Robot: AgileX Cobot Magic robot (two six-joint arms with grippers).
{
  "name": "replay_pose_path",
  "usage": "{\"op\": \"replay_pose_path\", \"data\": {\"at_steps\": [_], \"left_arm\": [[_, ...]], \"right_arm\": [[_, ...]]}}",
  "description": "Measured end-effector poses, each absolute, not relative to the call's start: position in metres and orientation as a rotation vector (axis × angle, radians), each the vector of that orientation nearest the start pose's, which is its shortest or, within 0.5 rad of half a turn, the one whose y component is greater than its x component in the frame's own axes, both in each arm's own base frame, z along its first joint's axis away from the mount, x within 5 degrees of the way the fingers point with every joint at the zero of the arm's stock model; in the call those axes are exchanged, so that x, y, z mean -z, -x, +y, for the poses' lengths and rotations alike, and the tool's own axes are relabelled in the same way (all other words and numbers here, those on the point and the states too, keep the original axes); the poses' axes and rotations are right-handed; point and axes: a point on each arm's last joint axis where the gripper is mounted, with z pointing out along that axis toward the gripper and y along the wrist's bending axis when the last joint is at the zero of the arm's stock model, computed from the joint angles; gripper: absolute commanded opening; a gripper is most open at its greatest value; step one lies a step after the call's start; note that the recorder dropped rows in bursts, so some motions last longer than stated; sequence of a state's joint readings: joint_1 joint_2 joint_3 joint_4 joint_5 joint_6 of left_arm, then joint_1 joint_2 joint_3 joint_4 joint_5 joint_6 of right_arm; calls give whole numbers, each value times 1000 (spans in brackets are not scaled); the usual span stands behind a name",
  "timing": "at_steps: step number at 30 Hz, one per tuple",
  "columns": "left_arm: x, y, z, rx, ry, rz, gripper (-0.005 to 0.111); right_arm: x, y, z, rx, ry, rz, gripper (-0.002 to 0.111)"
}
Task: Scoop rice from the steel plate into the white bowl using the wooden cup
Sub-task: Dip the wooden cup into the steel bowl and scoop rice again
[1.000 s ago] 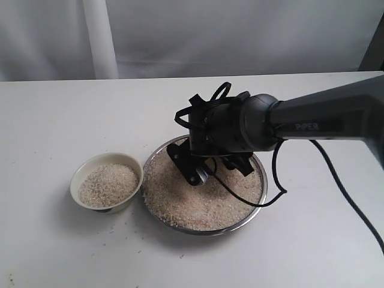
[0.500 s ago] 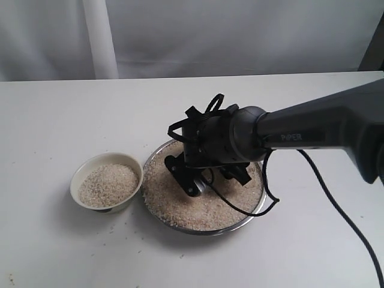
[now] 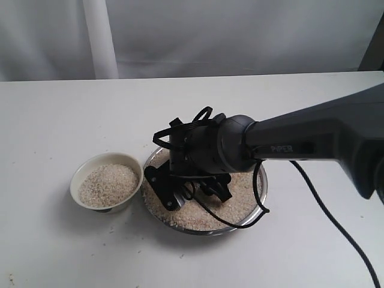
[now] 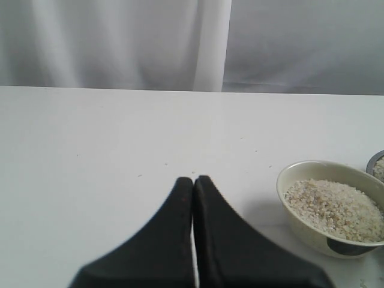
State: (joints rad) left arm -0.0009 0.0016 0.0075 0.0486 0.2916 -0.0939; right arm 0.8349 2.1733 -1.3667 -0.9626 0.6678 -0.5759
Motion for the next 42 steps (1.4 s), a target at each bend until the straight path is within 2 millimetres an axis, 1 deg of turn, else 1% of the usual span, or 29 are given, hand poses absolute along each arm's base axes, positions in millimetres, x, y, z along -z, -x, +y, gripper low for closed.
{"op": "replay_pose_path", "data": {"at_steps": [5, 12, 19, 24, 28, 34, 37, 42], "left_arm": [[-184, -55, 1, 22, 52, 1783, 0], [-184, -55, 1, 22, 52, 1783, 0], [-184, -55, 1, 22, 52, 1783, 0], [-184, -55, 1, 22, 52, 1783, 0], [-184, -55, 1, 22, 52, 1783, 0], [-184, -55, 1, 22, 52, 1783, 0], [-184, -55, 1, 22, 52, 1783, 0], [-184, -55, 1, 22, 52, 1783, 0]], "right_arm": [[-114, -319, 288, 829, 2394, 1362, 0], [-120, -313, 295, 647, 2310, 1451, 0], [-121, -310, 298, 565, 2264, 1509, 0], [-121, -312, 296, 494, 2207, 1577, 0], [-120, -315, 294, 451, 2168, 1624, 0], [-119, -316, 284, 360, 2088, 1640, 0], [-118, -312, 275, 265, 1998, 1662, 0], [-113, -308, 264, 165, 1878, 1691, 0]]}}
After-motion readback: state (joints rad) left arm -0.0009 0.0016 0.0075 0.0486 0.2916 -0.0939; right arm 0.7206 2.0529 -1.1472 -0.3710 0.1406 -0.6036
